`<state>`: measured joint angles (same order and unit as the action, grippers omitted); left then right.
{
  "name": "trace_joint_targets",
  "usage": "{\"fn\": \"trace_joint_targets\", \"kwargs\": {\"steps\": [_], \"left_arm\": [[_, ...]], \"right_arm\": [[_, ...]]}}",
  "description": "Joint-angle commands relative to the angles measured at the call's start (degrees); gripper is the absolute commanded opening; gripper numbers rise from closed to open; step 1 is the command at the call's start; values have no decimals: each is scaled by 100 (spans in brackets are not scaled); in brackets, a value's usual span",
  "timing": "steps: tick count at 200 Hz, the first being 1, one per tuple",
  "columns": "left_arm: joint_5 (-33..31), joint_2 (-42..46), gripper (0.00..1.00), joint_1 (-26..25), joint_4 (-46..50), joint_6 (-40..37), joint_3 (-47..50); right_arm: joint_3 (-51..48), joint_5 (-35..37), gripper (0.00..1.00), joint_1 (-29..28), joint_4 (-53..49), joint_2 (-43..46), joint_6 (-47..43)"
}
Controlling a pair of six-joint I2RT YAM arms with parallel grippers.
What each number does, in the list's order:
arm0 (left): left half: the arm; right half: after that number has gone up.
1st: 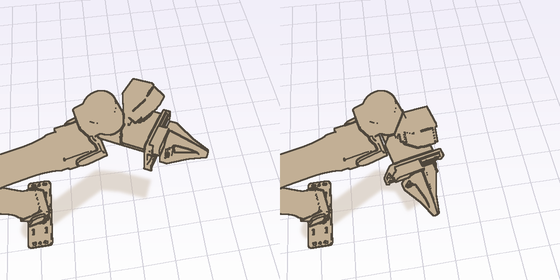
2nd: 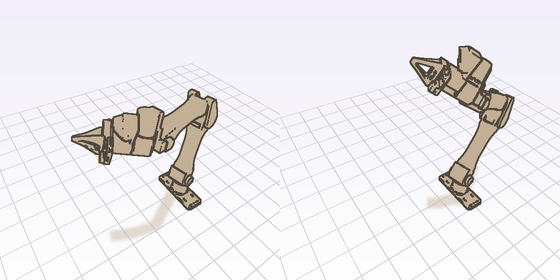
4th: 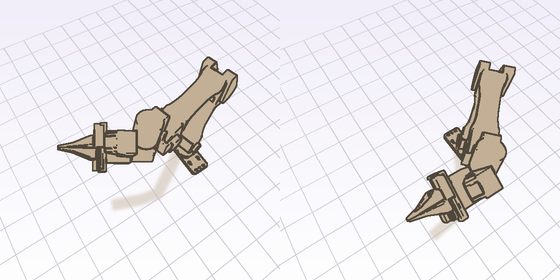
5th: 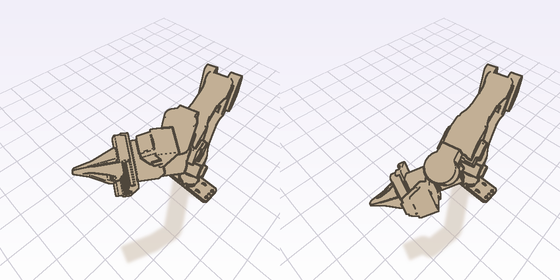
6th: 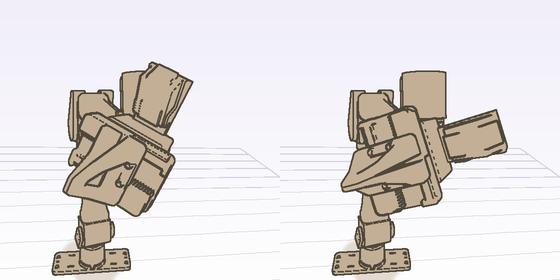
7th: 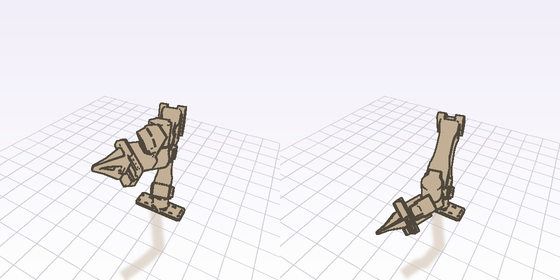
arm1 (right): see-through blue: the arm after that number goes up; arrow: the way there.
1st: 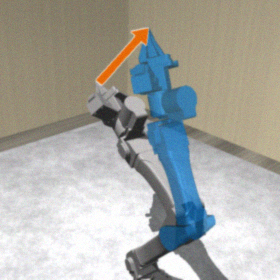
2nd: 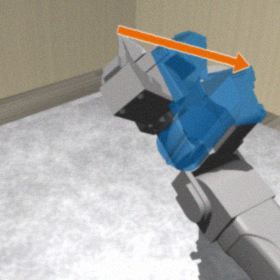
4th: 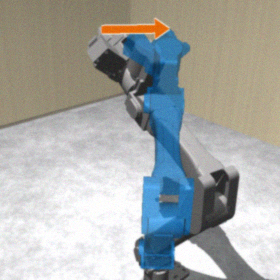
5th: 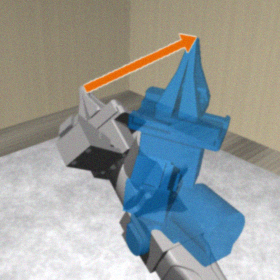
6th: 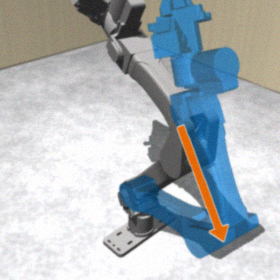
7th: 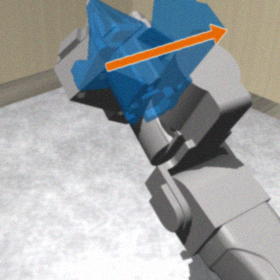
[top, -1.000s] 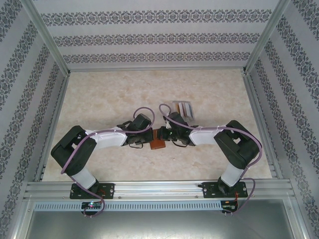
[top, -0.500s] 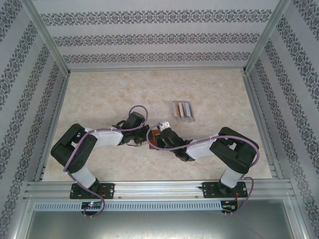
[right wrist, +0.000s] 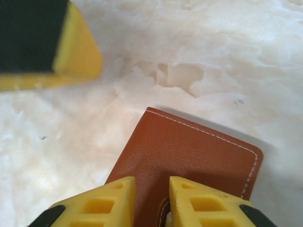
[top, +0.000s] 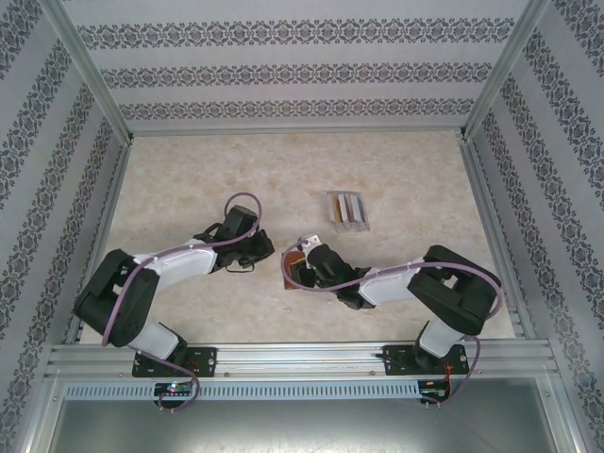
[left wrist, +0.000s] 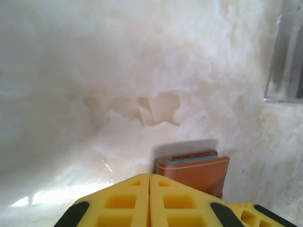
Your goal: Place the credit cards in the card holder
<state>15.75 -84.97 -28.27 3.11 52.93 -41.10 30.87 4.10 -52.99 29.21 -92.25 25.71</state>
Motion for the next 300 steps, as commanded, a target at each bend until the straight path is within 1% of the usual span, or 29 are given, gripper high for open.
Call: {"fn": "trace_joint_targets", "kwargs": {"steps": [1,29,51,60,64,65,66,68,76,94,99,105,107,121,131,137,146,158,174,178,197,206,213,229,246,257,275,288,300], "left_arm": [[-299,438,9,178,719,-344,-100],[-826,896,12,307,1316,-652,-272],[-1368,1296,20,321,1834,-1087,-529],[-1627,1496,30,319,2011,-1269,-606],[-1749,1589,34,318,2072,-1341,-621],[-1785,1602,36,320,2084,-1352,-624],[-1816,1631,37,317,2095,-1371,-626],[-1872,1687,39,317,2107,-1412,-627],[-2090,1897,49,318,2148,-1566,-610],[-2387,2368,60,312,2091,-2113,-516],[-2513,2505,81,310,2092,-2237,-486],[-2731,2659,97,302,2085,-2334,-436],[-2800,2700,100,311,2063,-2364,-406],[-3208,3053,100,306,1654,-2715,-58],[-3312,3268,100,298,1064,-3311,326],[-3330,3372,100,304,754,-3670,607],[-3343,3517,100,299,313,-4148,959],[-3329,3650,100,301,-242,-4630,1414],[-3585,3693,100,310,-1205,-4991,1946],[-3686,3692,100,322,-1228,-4980,1966],[-3976,3483,100,409,-1633,-5274,2001],[-3850,3308,100,512,-1939,-5468,2017],[-3736,3117,100,621,-2182,-5602,2025],[-3537,2524,100,974,-2449,-5601,1964],[-3317,1989,100,1227,-2746,-5499,1938],[-3007,1774,100,1355,-3197,-5538,2062],[-2947,1306,100,1609,-4255,-5360,2356],[-2493,1131,99,1808,-4398,-5357,2261],[-2251,847,100,1947,-4084,-5434,1948]], "right_arm": [[-109,-448,32,201,-455,618,177],[-69,-610,37,504,-755,1557,233],[-195,-375,48,698,-1061,2524,-12],[-187,-160,59,781,-1374,2959,-188],[-171,-79,73,816,-1520,3148,-285],[-170,-51,84,821,-1557,3194,-303],[-165,-19,91,836,-1611,3239,-330],[-157,31,97,852,-1690,3345,-383],[-143,261,98,911,-2012,3730,-569],[-308,847,98,1069,-2363,4520,-1056],[-392,1013,98,1112,-2387,4734,-1174],[-482,1252,98,1171,-2411,4968,-1286],[-505,1333,98,1202,-2436,5054,-1314],[-643,2021,98,1371,-2743,5576,-1444],[-808,2708,98,1505,-2855,5892,-1400],[-975,2884,98,1602,-2739,6061,-1552],[-1381,2807,98,1766,-2383,6308,-1915],[-1692,2366,98,2052,-2119,6583,-2386],[-1784,2053,98,2536,-2273,6692,-2318],[-1822,1966,98,2676,-2258,6650,-2297],[-1874,1364,98,3357,-1911,6290,-2291],[-1936,788,98,3646,-1622,6053,-2679],[-2052,621,98,3842,-1228,5783,-2823],[-2211,546,98,4362,-419,4947,-2524],[-2197,-333,98,5047,196,4080,-2135],[-2028,-603,98,5117,149,3831,-2235],[-2048,-333,98,5140,928,3299,-2244],[-1902,-324,98,5197,1241,2851,-2277],[-1748,-444,98,5220,1624,2405,-2367]]}}
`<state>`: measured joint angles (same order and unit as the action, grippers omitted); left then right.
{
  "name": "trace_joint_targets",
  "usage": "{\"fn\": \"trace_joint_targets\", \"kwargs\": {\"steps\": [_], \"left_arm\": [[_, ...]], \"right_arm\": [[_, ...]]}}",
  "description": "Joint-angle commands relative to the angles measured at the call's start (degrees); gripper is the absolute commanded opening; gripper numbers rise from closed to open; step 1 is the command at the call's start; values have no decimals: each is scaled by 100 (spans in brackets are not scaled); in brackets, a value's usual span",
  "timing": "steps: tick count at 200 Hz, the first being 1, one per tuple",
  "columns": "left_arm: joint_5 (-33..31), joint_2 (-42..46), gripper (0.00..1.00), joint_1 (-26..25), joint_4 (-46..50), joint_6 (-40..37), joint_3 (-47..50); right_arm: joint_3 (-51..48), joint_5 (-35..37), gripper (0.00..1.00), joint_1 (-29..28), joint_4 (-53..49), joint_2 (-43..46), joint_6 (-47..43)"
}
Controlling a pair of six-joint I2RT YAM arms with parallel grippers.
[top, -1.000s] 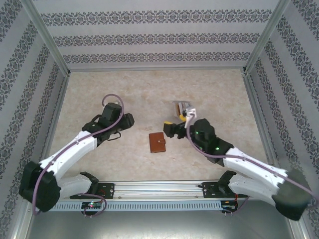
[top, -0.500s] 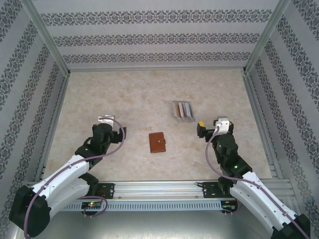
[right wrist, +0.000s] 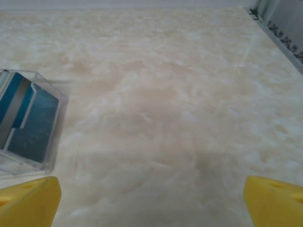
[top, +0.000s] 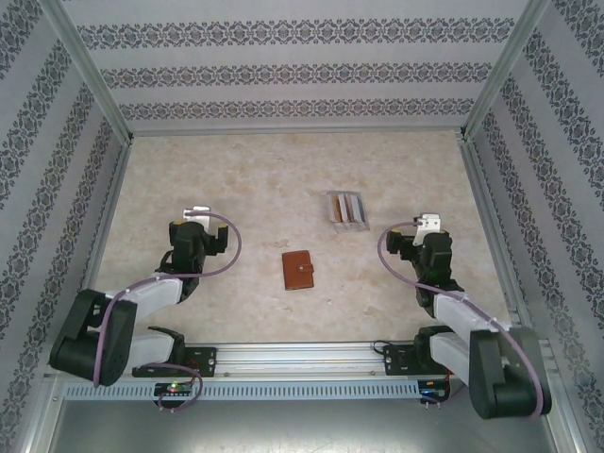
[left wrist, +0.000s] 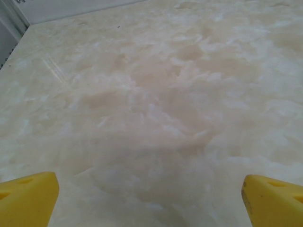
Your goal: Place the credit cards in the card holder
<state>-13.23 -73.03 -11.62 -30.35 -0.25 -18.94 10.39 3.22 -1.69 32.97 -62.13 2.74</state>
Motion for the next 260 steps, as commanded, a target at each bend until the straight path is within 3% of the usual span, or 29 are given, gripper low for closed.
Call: {"fn": "trace_joint_targets", "kwargs": {"steps": [1,24,42,58,73,89,160,260], "left_arm": [[647,-380,99,282,-732,-142,-286],[869,-703,99,424,-1029,-519,-392],[1458,-1148,99,944,-1575,-226,-336],[1708,-1780,99,1208,-2678,-5,-131],[1558,-1619,99,1214,-1901,46,-386],[1549,-1621,100,1215,-1624,43,-510],[1530,-1637,100,1206,-1689,34,-493],[1530,-1641,100,1205,-1694,34,-488]], "right_arm": [[307,-375,98,95,1296,-642,-80],[433,-475,98,140,2259,-1661,-135],[476,-543,98,169,3577,-2778,-41],[700,-121,98,119,2294,-2265,-61],[588,390,98,93,2995,-2564,93],[838,700,98,66,2203,-2374,186],[1031,1121,98,-232,2075,-2416,-63],[1052,1134,98,-252,2057,-2440,-80]]}}
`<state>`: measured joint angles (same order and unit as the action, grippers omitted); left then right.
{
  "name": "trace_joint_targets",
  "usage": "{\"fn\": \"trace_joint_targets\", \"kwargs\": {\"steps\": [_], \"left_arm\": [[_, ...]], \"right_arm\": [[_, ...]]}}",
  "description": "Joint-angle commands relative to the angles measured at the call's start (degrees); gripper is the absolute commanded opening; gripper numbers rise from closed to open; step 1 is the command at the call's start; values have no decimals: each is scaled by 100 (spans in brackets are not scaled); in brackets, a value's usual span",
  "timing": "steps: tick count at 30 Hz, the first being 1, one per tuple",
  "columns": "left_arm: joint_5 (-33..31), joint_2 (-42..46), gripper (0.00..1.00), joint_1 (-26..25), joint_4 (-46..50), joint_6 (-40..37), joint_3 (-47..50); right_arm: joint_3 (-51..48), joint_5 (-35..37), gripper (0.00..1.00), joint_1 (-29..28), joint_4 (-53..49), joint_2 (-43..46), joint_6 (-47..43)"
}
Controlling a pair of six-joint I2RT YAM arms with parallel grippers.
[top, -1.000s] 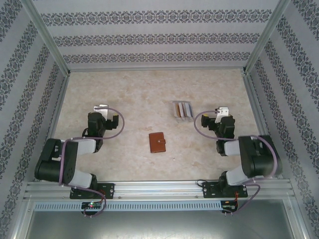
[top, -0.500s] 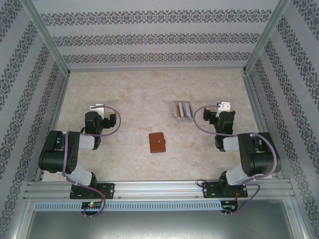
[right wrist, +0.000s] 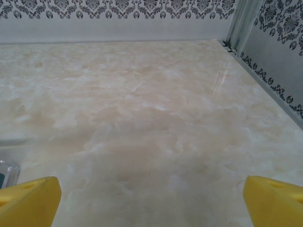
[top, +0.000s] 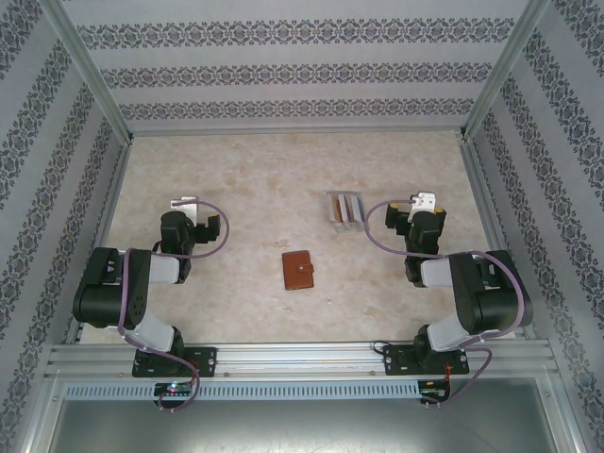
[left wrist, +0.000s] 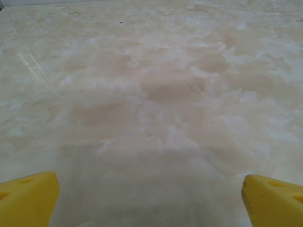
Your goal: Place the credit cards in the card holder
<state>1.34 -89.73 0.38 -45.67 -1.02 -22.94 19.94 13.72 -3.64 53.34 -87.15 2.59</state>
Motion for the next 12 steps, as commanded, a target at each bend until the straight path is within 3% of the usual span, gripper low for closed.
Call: {"fn": "trace_joint_targets", "kwargs": {"steps": [1,12], "left_arm": [[74,28,100,1,-162,110,-83],[68,30,100,-3,-159,110,-90]], "right_arm": [[97,85,98,-58,19,63,-64],[71,78,98,-58,62,78,-65]]}}
